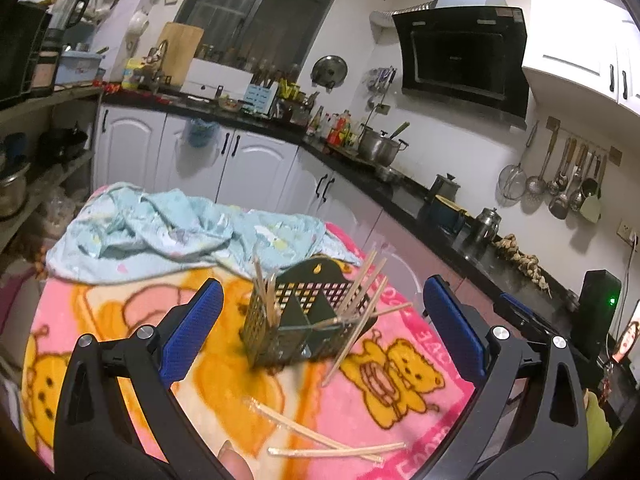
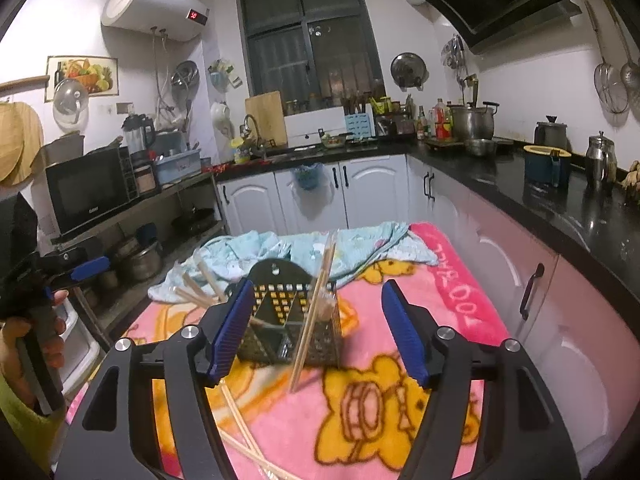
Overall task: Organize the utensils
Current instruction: 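Withdraw both open tools from the caddy and lower them toward the remaining chopsticks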
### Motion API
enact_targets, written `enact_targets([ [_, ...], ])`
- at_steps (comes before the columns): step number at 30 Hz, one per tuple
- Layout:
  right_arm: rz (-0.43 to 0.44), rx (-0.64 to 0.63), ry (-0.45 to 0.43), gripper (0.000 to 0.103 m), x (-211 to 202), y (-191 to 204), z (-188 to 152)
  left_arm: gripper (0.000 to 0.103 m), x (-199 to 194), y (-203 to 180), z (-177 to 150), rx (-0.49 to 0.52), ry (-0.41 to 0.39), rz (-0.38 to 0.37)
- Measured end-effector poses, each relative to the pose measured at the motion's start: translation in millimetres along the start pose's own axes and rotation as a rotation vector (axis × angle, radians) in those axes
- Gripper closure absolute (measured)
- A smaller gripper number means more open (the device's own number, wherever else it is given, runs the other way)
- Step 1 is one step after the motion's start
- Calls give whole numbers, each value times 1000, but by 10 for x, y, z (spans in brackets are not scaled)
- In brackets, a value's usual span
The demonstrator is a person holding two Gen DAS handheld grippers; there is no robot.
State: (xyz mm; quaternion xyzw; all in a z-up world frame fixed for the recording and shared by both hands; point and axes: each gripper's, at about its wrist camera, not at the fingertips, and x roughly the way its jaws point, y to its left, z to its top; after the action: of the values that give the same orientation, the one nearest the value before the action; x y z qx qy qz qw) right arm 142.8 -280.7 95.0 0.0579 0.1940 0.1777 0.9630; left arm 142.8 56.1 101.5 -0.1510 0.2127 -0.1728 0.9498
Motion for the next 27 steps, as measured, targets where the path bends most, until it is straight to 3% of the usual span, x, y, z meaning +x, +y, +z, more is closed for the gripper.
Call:
enact_targets([
  [27,-21,-28,156,35,44,-14,-548,11,91,155,-744,-13,161,71],
])
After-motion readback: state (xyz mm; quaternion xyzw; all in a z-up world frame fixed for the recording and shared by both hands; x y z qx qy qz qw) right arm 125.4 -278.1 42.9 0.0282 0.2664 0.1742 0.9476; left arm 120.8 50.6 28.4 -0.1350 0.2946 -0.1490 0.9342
